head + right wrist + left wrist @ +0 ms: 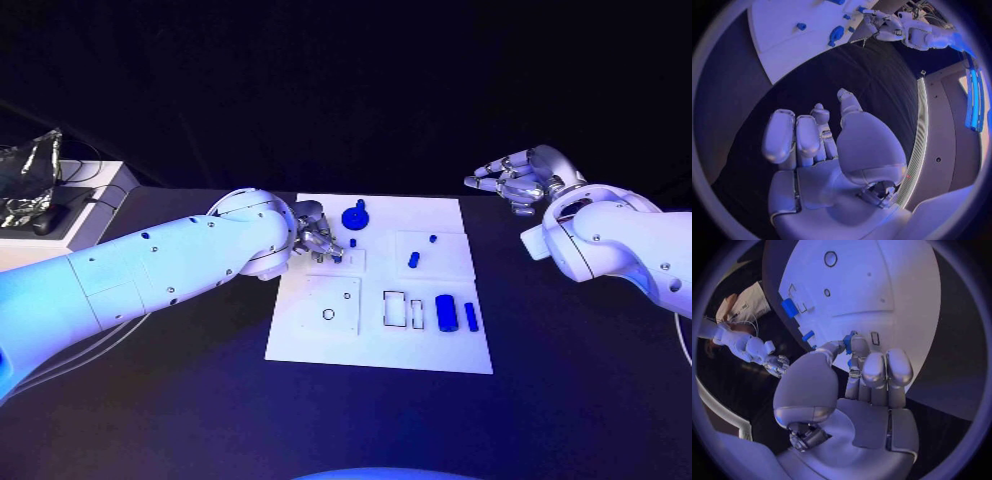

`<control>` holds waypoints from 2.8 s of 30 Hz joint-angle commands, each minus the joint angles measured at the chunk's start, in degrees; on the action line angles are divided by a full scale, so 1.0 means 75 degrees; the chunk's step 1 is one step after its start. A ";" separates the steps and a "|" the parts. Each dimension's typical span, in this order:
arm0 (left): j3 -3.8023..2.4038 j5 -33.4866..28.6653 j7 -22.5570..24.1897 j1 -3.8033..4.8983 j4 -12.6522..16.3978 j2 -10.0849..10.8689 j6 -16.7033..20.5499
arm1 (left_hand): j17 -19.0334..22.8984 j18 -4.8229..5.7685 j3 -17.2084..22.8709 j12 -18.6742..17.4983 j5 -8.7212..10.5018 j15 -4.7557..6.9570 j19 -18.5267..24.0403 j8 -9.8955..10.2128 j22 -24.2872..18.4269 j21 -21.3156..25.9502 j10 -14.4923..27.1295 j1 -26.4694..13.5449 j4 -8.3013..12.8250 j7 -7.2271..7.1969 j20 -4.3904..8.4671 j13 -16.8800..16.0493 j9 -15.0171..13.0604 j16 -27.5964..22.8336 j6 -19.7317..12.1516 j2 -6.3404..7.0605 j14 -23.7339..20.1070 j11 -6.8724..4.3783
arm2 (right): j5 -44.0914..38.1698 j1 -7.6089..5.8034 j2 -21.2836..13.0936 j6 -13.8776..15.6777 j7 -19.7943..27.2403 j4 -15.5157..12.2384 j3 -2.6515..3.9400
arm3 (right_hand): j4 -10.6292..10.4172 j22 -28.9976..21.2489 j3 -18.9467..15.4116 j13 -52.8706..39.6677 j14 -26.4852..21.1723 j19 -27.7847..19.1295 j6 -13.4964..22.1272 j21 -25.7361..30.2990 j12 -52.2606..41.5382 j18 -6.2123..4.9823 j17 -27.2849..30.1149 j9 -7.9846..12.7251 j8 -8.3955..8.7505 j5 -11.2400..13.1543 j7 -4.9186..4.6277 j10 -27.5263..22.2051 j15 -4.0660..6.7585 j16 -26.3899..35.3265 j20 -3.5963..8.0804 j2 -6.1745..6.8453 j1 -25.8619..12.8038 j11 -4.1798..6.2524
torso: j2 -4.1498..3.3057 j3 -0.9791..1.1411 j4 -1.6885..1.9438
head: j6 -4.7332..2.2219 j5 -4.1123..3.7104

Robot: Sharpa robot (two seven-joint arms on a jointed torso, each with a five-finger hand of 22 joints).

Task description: Assemble the parts on the task board

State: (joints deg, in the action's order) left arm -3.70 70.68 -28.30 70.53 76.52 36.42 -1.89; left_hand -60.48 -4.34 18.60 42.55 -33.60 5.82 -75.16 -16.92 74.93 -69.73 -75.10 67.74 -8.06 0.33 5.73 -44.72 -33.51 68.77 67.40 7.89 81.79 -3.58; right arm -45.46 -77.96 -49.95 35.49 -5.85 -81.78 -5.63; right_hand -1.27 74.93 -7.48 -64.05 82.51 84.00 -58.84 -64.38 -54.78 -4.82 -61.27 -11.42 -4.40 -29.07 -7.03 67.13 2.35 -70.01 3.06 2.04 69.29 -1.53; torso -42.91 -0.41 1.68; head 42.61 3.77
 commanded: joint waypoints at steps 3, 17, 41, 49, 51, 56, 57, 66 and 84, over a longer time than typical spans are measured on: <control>0.0001 -0.0010 0.0070 -0.0004 -0.0013 -0.0011 0.0021 | 0.0012 0.0102 0.1402 -0.0038 -0.0027 0.0029 -0.0039 0.0009 0.0422 -0.0029 -0.0054 0.0051 0.1377 0.0010 -0.0023 -0.0013 -0.0007 0.0033 0.0050 -0.0001 -0.0024 -0.0063 | -0.0027 0.0006 0.0002 -0.0037 0.0093 -0.0004 0.0003 | 0.0017 0.1154 -0.0003 0.0002 0.0036 0.0302 -0.0015 0.0029 0.0018 -0.0036 0.0008 0.0007 0.0045 -0.0027 -0.0063 -0.0055 0.0039 0.0041 0.0045 -0.0075 0.0008 0.0003 | -0.0004 0.0004 0.0001 | 0.0025 -0.0006; 0.0007 -0.0061 0.0052 -0.0005 -0.0034 0.0002 -0.0019 | 0.0027 0.0100 0.1414 -0.0037 -0.0027 0.0028 -0.0040 0.0007 0.0429 -0.0020 -0.0059 0.0056 0.1349 0.0008 -0.0031 -0.0017 -0.0015 0.0033 0.0050 0.0009 -0.0025 -0.0064 | -0.0027 0.0006 0.0011 -0.0044 0.0095 -0.0007 0.0003 | 0.0017 0.1154 -0.0003 0.0002 0.0036 0.0302 -0.0015 0.0029 0.0018 -0.0036 0.0008 0.0007 0.0045 -0.0027 -0.0063 -0.0055 0.0039 0.0041 0.0045 -0.0075 0.0008 0.0003 | -0.0001 0.0006 0.0004 | 0.0050 0.0012; 0.0037 -0.0185 0.0101 -0.0005 -0.0089 -0.0019 -0.0054 | 0.0038 0.0098 0.1416 -0.0039 -0.0027 0.0027 -0.0045 0.0004 0.0436 -0.0019 -0.0058 0.0060 0.1344 0.0008 -0.0037 -0.0014 -0.0020 0.0031 0.0047 0.0014 -0.0027 -0.0064 | 0.0010 0.0006 0.0016 -0.0048 0.0097 -0.0045 0.0003 | 0.0038 0.1155 -0.0009 -0.0003 0.0037 0.0304 -0.0023 0.0028 0.0011 -0.0035 0.0007 0.0010 0.0045 -0.0027 -0.0063 -0.0046 0.0040 0.0041 0.0046 -0.0092 0.0009 0.0005 | 0.0005 0.0005 0.0005 | 0.0081 0.0022; 0.0040 -0.0233 0.0135 -0.0008 -0.0060 -0.0011 -0.0084 | 0.0038 0.0098 0.1416 -0.0039 -0.0027 0.0027 -0.0045 0.0004 0.0436 -0.0019 -0.0058 0.0060 0.1344 0.0008 -0.0037 -0.0014 -0.0020 0.0031 0.0047 0.0014 -0.0027 -0.0064 | 0.0024 0.0006 0.0009 -0.0046 0.0100 -0.0031 0.0003 | 0.0046 0.1155 -0.0009 -0.0007 0.0038 0.0304 -0.0027 0.0029 0.0006 -0.0035 0.0005 0.0010 0.0045 -0.0027 -0.0060 -0.0043 0.0041 0.0039 0.0046 -0.0098 0.0007 0.0006 | 0.0006 0.0001 0.0002 | 0.0065 0.0028; 0.0040 -0.0241 0.0143 -0.0008 -0.0053 -0.0011 -0.0081 | 0.0038 0.0098 0.1416 -0.0039 -0.0027 0.0027 -0.0045 0.0004 0.0436 -0.0019 -0.0058 0.0060 0.1344 0.0008 -0.0037 -0.0014 -0.0020 0.0031 0.0047 0.0014 -0.0027 -0.0064 | 0.0024 0.0006 0.0008 -0.0046 0.0100 -0.0028 0.0003 | 0.0046 0.1155 -0.0009 -0.0007 0.0038 0.0304 -0.0027 0.0029 0.0006 -0.0035 0.0005 0.0010 0.0045 -0.0027 -0.0060 -0.0043 0.0041 0.0039 0.0046 -0.0098 0.0007 0.0006 | 0.0003 0.0002 0.0006 | 0.0063 0.0025; 0.0040 -0.0253 0.0152 -0.0010 -0.0051 -0.0013 -0.0072 | 0.0035 0.0100 0.1416 -0.0039 -0.0027 0.0026 -0.0048 0.0003 0.0442 -0.0023 -0.0059 0.0066 0.1346 0.0008 -0.0037 -0.0012 -0.0022 0.0036 0.0048 0.0018 -0.0026 -0.0063 | 0.0025 0.0006 0.0007 -0.0045 0.0100 -0.0027 0.0003 | 0.0046 0.1155 -0.0009 -0.0007 0.0038 0.0304 -0.0027 0.0029 0.0006 -0.0035 0.0005 0.0010 0.0045 -0.0027 -0.0060 -0.0043 0.0041 0.0039 0.0046 -0.0098 0.0007 0.0006 | -0.0001 0.0001 0.0006 | 0.0049 0.0025; 0.0040 -0.0251 0.0152 -0.0010 -0.0055 -0.0014 -0.0072 | 0.0034 0.0100 0.1416 -0.0039 -0.0026 0.0025 -0.0049 0.0003 0.0445 -0.0024 -0.0060 0.0069 0.1347 0.0008 -0.0037 -0.0011 -0.0022 0.0039 0.0048 0.0020 -0.0025 -0.0063 | 0.0025 0.0006 0.0007 -0.0045 0.0100 -0.0026 0.0003 | 0.0046 0.1155 -0.0009 -0.0007 0.0038 0.0304 -0.0027 0.0029 0.0006 -0.0035 0.0005 0.0010 0.0045 -0.0027 -0.0060 -0.0043 0.0041 0.0039 0.0046 -0.0098 0.0007 0.0006 | -0.0001 0.0000 0.0007 | 0.0045 0.0025; 0.0040 -0.0196 0.0149 -0.0011 -0.0088 -0.0020 -0.0090 | 0.0034 0.0100 0.1416 -0.0039 -0.0026 0.0025 -0.0049 0.0003 0.0445 -0.0024 -0.0060 0.0069 0.1347 0.0008 -0.0037 -0.0011 -0.0022 0.0039 0.0048 0.0020 -0.0025 -0.0063 | 0.0028 0.0006 0.0006 -0.0046 0.0104 -0.0023 0.0003 | 0.0046 0.1155 -0.0009 -0.0007 0.0038 0.0304 -0.0027 0.0029 0.0006 -0.0035 0.0005 0.0010 0.0045 -0.0027 -0.0060 -0.0043 0.0041 0.0039 0.0046 -0.0098 0.0007 0.0006 | -0.0003 0.0001 0.0007 | 0.0070 0.0033; 0.0056 -0.0059 0.0142 -0.0011 -0.0153 -0.0120 -0.0194 | 0.0045 0.0111 0.1410 -0.0042 -0.0022 0.0025 -0.0048 0.0013 0.0456 -0.0021 -0.0053 0.0103 0.1335 0.0013 -0.0017 -0.0002 -0.0016 0.0036 0.0047 0.0028 -0.0032 -0.0061 | 0.0032 0.0006 0.0012 -0.0050 0.0108 -0.0021 0.0003 | 0.0046 0.1155 -0.0009 -0.0007 0.0038 0.0304 -0.0027 0.0029 0.0006 -0.0035 0.0005 0.0010 0.0045 -0.0027 -0.0060 -0.0043 0.0041 0.0039 0.0046 -0.0098 0.0007 0.0006 | -0.0005 0.0009 0.0002 | 0.0098 0.0028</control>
State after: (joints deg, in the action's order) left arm -3.30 69.83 -27.85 70.46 75.27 35.82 -2.44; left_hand -60.19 -4.34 18.75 42.55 -33.57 5.81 -75.36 -16.64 74.91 -69.72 -75.47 68.06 -8.22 0.56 5.53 -44.74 -33.73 68.77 67.37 8.16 81.80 -3.58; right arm -45.07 -77.93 -49.88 35.48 -5.75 -81.90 -5.63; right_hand -1.27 74.93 -7.48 -64.05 82.51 84.00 -59.03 -64.38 -54.78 -4.82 -61.27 -11.43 -4.40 -29.07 -7.22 67.09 2.35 -70.01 3.06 1.81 69.52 -1.49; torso -42.94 -0.34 1.69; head 43.40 4.01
